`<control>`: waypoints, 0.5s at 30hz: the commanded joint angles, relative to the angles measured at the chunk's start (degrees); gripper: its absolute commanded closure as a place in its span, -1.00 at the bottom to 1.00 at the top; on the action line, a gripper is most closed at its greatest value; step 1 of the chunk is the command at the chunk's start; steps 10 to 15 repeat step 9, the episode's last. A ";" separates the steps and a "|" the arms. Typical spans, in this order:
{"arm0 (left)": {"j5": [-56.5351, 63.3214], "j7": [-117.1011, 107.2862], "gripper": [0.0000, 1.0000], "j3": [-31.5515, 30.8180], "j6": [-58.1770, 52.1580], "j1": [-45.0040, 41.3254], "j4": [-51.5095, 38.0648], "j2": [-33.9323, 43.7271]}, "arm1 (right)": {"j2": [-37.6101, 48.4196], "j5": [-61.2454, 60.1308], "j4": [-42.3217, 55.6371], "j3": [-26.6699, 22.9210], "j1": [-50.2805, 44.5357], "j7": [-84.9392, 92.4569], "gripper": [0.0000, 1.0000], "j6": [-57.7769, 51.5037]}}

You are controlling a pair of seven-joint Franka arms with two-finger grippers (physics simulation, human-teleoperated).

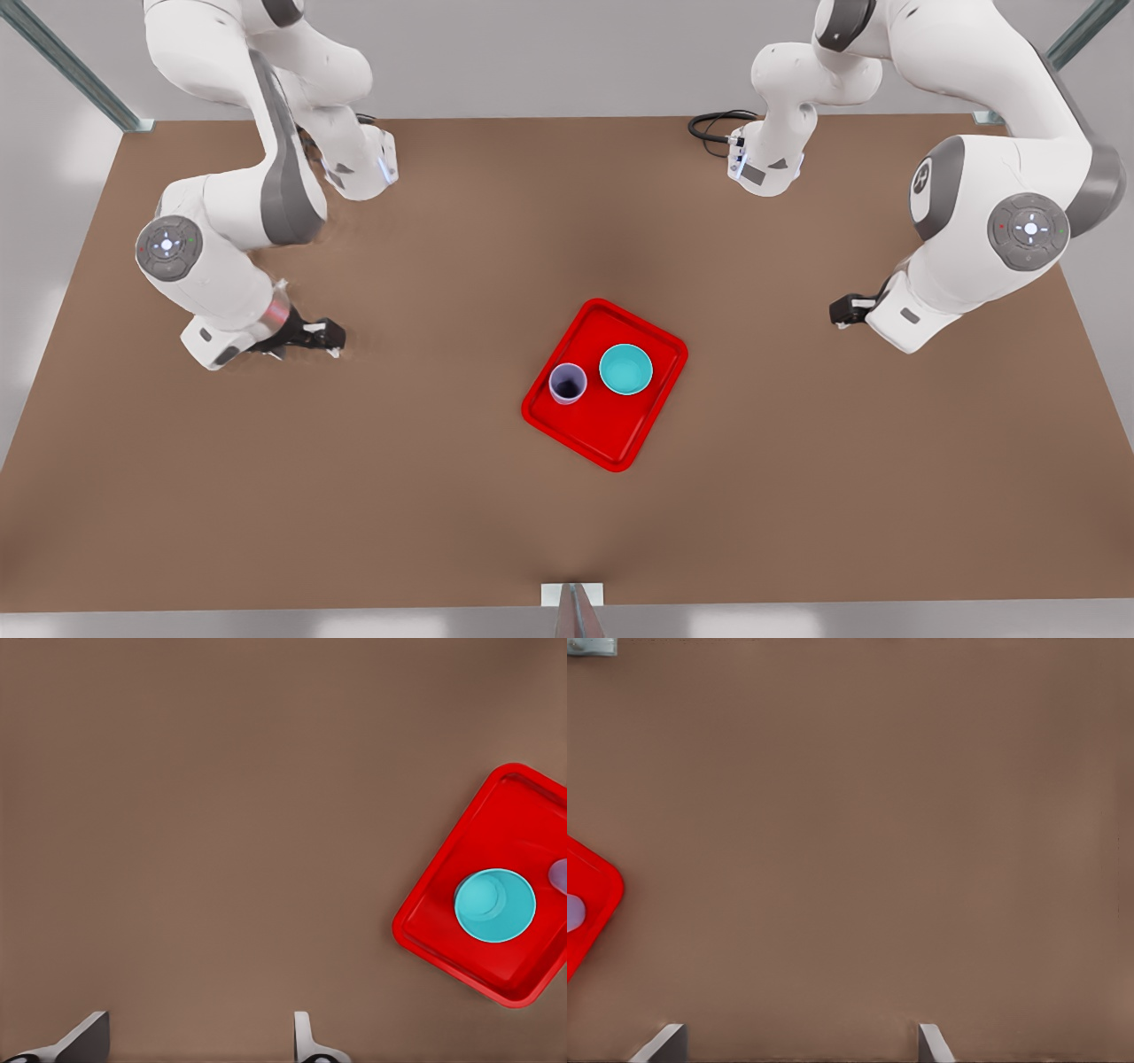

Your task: Place the bowl on the tray with the left arm and the cup on the tray with the right arm

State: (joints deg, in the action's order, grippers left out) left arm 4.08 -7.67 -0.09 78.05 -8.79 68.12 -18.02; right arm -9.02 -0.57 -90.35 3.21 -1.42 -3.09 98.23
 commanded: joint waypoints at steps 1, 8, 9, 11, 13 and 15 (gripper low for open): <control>0.14 0.02 -1.00 0.00 0.00 0.00 0.00 0.01 | 0.32 0.04 0.00 -0.13 0.71 2.90 -1.00 -0.84; 0.14 0.02 -1.00 0.00 0.00 0.00 0.00 0.01 | 0.23 0.57 -0.35 -2.07 1.86 5.99 -1.00 -1.46; 0.14 0.02 -1.00 0.00 0.00 -0.09 0.00 0.00 | 0.23 0.57 -0.35 -2.07 1.86 6.08 -1.00 -1.46; 0.14 0.02 -1.00 0.00 0.00 -0.09 0.00 0.00 | 0.23 0.57 -0.35 -2.07 1.86 6.08 -1.00 -1.46; 0.14 0.02 -1.00 0.00 0.00 -0.09 0.00 0.00 | 0.23 0.57 -0.35 -2.07 1.86 6.08 -1.00 -1.46; 0.14 0.02 -1.00 0.00 0.00 -0.09 0.00 0.00 | 0.23 0.57 -0.35 -2.07 1.86 6.08 -1.00 -1.46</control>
